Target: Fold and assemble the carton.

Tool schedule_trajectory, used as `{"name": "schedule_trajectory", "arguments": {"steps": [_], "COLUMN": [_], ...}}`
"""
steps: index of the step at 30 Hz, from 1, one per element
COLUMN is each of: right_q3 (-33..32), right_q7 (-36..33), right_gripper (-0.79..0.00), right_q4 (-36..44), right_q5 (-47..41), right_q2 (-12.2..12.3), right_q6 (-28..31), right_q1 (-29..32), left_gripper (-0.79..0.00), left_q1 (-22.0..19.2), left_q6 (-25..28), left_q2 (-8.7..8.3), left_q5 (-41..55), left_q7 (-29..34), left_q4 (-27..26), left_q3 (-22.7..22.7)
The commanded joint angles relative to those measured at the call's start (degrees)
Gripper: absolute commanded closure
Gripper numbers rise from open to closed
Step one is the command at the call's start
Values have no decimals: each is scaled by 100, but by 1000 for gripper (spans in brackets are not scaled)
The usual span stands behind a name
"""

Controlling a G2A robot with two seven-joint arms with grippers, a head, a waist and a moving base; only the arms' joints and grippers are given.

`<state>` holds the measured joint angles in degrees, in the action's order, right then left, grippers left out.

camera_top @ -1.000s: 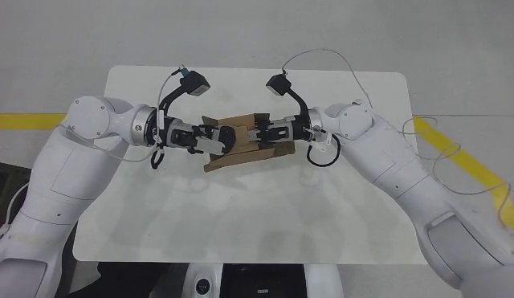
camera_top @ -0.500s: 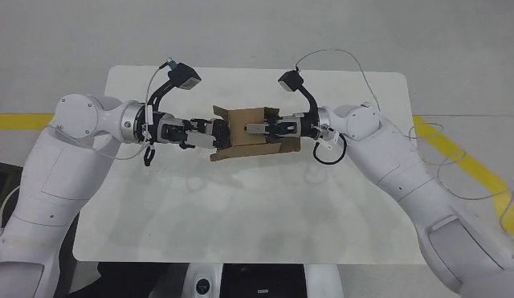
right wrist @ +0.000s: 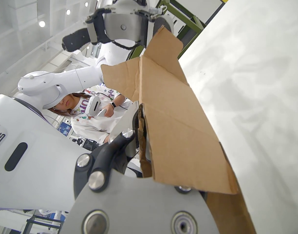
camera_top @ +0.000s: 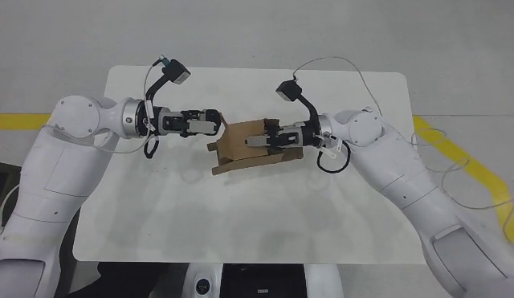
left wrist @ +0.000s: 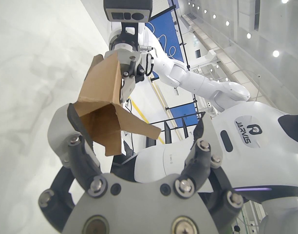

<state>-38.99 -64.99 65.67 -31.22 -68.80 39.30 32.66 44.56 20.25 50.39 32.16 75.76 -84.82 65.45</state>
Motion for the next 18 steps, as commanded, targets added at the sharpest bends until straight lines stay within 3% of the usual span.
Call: {"name": "schedule_trajectory", "arguments": {"steps": [1, 18], "right_q3": [60, 506], "right_q7": [-28, -62], "right_gripper": [0, 0], "right_q4": [34, -162], "right_q5": [-16, -116], "right_q2": [-27, -310], "right_q6": [-29, -62], "right_q1": [-17, -331], "left_gripper": [-785, -785], "left_q1": [-16, 59], "left_q6": [1, -80], "left_q2": [5, 29], "left_q5": [13, 176], "left_q7": [-5, 245], "left_q4": [0, -215], "left_q3": [9, 21]}}
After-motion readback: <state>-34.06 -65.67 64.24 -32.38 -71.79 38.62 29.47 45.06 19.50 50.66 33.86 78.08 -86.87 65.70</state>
